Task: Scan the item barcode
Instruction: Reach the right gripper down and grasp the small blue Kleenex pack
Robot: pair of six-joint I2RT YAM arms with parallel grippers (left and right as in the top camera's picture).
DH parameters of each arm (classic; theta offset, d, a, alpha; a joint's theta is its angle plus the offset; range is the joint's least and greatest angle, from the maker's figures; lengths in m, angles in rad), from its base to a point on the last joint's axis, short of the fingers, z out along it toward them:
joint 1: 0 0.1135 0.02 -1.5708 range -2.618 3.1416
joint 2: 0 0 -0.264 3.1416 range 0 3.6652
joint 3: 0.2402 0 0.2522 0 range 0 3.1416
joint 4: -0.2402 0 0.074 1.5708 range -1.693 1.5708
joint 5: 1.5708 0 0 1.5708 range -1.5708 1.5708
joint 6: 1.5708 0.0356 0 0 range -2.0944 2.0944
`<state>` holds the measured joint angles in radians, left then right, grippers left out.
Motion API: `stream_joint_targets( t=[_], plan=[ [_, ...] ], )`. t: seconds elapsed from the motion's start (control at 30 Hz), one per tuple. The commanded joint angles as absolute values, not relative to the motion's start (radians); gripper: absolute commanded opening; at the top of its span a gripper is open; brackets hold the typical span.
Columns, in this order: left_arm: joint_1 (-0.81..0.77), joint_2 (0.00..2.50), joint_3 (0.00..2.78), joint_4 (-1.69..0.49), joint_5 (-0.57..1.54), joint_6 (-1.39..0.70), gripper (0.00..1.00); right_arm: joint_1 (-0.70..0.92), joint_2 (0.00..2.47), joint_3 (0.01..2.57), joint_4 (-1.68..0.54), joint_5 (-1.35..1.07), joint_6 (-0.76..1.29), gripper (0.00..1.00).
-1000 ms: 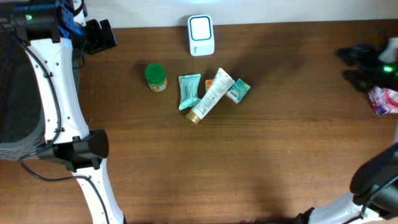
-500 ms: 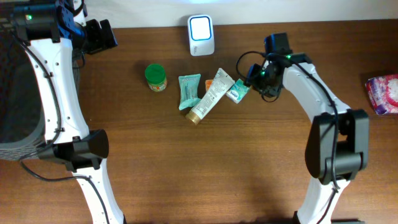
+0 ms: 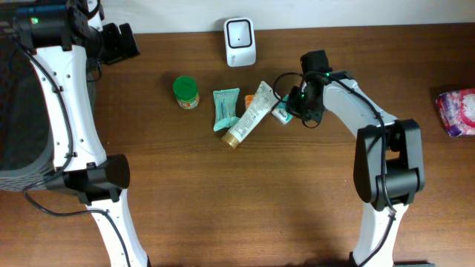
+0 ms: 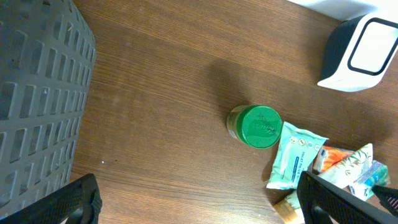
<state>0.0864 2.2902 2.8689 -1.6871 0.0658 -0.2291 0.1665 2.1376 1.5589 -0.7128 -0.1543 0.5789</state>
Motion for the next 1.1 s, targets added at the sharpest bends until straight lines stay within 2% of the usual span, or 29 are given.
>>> stream_joint_targets(
  t=[0.0, 0.27, 0.33, 0.5, 0.63, 0.67, 0.73, 0.97, 1.07],
  plan=[
    [0.088, 2.253, 2.881, -1.688, 0.056, -0.231, 0.99, 0.160, 2.146, 1.551, -0.759, -0.110, 0.536, 0.04],
    [0.088, 2.253, 2.881, -1.688, 0.056, -0.231, 0.99, 0.117, 2.065, 1.645, -1.010, -0.071, 0.449, 0.05],
    [0.088, 2.253, 2.881, -1.688, 0.056, -0.231, 0.99, 0.118, 2.065, 1.671, -1.048, -0.078, 0.448, 0.10],
    [0.088, 2.253, 2.881, -1.688, 0.056, -0.231, 0.99, 0.118, 2.065, 1.678, -0.963, -0.290, 0.392, 0.18],
    [0.088, 2.253, 2.881, -1.688, 0.056, -0.231, 0.99, 0.119, 2.065, 1.700, -0.958, -0.297, 0.394, 0.24],
    [0.088, 2.253, 2.881, -1.688, 0.056, -0.231, 0.99, 0.125, 2.065, 1.700, -0.944, -0.295, 0.393, 0.29],
    [0.088, 2.253, 2.881, -1.688, 0.056, -0.231, 0.99, 0.146, 2.065, 1.699, -0.887, -0.294, 0.393, 0.48],
    [0.088, 2.253, 2.881, -1.688, 0.056, -0.231, 0.99, 0.236, 2.088, 1.698, -0.866, 0.058, 0.542, 0.49],
    [0.088, 2.253, 2.881, -1.688, 0.056, -0.231, 0.99, 0.235, 2.090, 1.695, -0.890, 0.091, 0.545, 0.49]
  ],
)
